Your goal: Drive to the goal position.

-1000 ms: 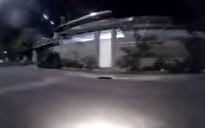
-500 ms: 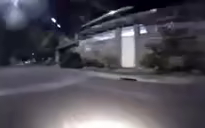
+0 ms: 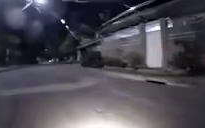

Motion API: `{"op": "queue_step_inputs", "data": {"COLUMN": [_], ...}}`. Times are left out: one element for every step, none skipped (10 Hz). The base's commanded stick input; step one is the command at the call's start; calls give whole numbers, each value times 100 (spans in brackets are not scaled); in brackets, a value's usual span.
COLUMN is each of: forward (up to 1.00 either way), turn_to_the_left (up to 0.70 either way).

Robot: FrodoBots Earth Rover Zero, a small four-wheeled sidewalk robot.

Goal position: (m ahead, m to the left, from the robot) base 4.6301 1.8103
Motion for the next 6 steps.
{"op": "queue_step_inputs", "data": {"forward": [98,98,98,98,98,98], "turn_to_the_left": [38,38,38,38,38,26]}}
